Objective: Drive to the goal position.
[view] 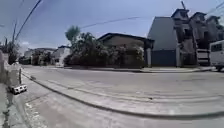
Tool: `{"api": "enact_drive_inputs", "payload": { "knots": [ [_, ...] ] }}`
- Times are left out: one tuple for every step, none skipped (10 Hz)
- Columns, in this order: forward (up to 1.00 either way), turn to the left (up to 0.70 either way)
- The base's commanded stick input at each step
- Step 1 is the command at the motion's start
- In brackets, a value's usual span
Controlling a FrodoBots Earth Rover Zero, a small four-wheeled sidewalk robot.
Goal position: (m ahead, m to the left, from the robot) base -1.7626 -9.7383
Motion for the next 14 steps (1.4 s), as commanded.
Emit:
{"api": "enact_drive_inputs", "payload": {
  "knots": [
    [0.0,-0.7],
    [0.0,-0.7],
    [0.0,-0.7],
    [0.0,-0.7],
    [0.0,-0.7],
    [0.0,-0.7],
    [0.0,-0.7],
    [0.0,-0.7],
    [0.0,-0.7],
    [0.0,-0.7],
    [0.0,-0.7],
    [0.0,-0.7],
    [0.0,-0.7],
    [0.0,-0.7]
  ]
}}
